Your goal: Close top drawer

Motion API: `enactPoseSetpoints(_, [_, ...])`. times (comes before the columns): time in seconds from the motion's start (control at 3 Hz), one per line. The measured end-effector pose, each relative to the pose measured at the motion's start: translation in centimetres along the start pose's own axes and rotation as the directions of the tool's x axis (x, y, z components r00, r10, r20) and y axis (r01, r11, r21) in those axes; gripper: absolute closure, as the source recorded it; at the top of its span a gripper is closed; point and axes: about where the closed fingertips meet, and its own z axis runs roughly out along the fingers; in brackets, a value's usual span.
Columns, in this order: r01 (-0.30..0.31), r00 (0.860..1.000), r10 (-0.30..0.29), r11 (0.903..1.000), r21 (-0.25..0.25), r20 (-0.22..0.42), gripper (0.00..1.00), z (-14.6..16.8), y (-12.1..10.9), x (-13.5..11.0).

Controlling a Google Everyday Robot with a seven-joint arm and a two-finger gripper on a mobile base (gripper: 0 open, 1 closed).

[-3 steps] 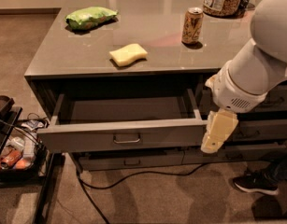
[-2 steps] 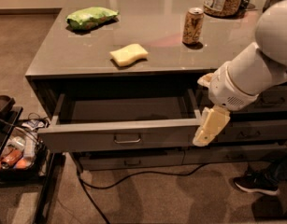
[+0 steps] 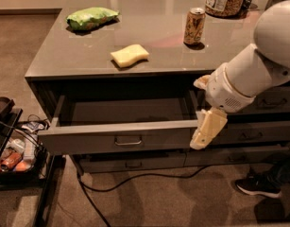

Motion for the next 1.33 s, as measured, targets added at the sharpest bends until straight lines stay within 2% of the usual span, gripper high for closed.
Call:
enactPoseSetpoints(0.33, [0.002, 1.0, -0.002, 1.0, -0.008, 0.001, 0.0, 1.9, -0.9, -0.7])
enactPoseSetpoints(1.0, [-0.014, 0.998, 0.017, 0.9987, -0.048, 0.056, 0.0, 7.0, -3.1, -2.8])
enactPoseSetpoints(1.33, [-0.014, 0.998, 0.017, 0.9987, -0.049, 0.056, 0.0, 7.0, -3.1, -2.8])
